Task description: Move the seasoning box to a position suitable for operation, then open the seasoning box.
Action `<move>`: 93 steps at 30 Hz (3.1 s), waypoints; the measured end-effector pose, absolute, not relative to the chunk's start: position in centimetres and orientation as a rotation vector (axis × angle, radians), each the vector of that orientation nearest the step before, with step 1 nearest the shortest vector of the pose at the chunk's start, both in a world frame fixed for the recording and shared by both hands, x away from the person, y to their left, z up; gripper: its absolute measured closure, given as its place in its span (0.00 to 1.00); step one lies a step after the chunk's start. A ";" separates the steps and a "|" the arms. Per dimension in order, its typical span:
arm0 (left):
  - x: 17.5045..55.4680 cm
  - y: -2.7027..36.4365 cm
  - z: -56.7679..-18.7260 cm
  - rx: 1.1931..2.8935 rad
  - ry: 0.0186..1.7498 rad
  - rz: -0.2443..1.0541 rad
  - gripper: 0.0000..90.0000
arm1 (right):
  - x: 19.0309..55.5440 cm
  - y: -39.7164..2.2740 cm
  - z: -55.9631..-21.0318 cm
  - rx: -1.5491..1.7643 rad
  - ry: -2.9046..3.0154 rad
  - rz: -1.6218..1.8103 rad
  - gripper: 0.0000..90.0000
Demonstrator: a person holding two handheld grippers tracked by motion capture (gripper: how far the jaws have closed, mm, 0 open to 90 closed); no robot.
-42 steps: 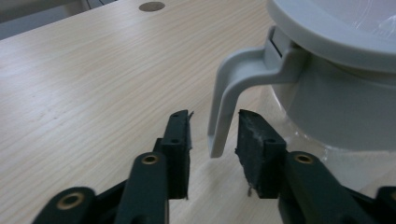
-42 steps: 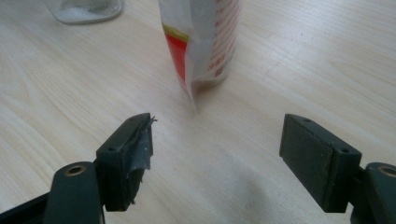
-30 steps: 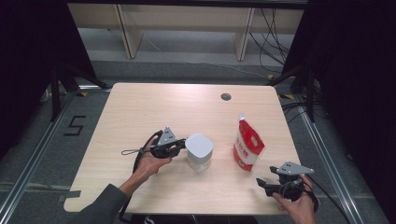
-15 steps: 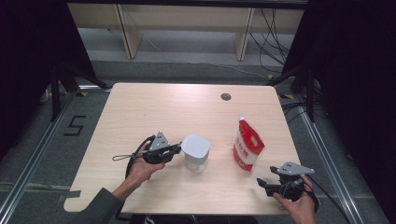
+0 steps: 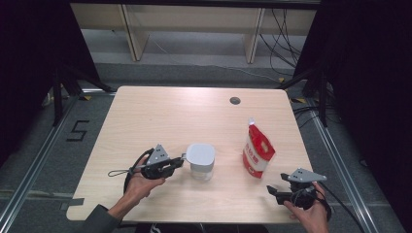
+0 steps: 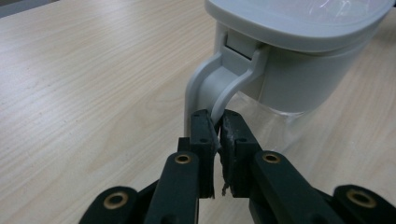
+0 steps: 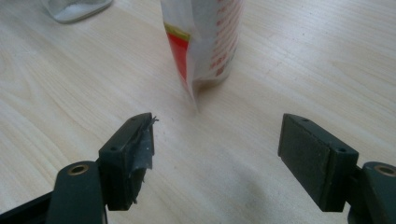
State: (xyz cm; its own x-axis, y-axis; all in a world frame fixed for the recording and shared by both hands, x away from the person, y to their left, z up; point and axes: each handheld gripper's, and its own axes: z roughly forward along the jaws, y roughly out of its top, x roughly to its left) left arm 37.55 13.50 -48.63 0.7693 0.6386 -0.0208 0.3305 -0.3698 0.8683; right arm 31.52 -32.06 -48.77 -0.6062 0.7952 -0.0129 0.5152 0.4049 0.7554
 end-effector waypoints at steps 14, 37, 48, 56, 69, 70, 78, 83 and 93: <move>38.7 13.0 -49.0 2.018 0.707 0.412 0.60 | 31.3 -31.8 -48.7 1.151 2.309 1.048 0.31; 37.9 12.5 -48.8 2.037 0.627 0.379 0.77 | 31.3 -31.8 -48.7 1.146 2.300 1.063 0.32; 36.3 12.2 -48.8 2.043 0.606 0.346 0.77 | 31.2 -31.9 -48.5 1.134 2.296 1.073 0.32; 36.2 12.1 -49.0 2.026 0.570 0.322 0.77 | 31.3 -32.2 -48.7 1.144 2.295 1.087 0.32; 36.9 12.5 -48.9 2.017 0.605 0.303 0.50 | 31.4 -32.2 -48.7 1.139 2.299 1.081 0.32; 36.8 12.6 -48.7 2.015 0.636 0.297 0.44 | 31.4 -32.2 -48.7 1.139 2.299 1.081 0.32; 35.4 13.3 -47.1 1.979 0.725 0.267 0.27 | 31.5 -32.1 -48.7 1.143 2.297 1.099 0.32; 35.0 13.3 -45.9 1.943 0.731 0.257 0.31 | 31.5 -32.3 -48.6 1.116 2.284 1.084 0.30; 34.3 13.7 -44.7 1.869 0.669 0.290 0.77 | 31.0 -31.5 -48.0 1.174 2.246 1.139 0.23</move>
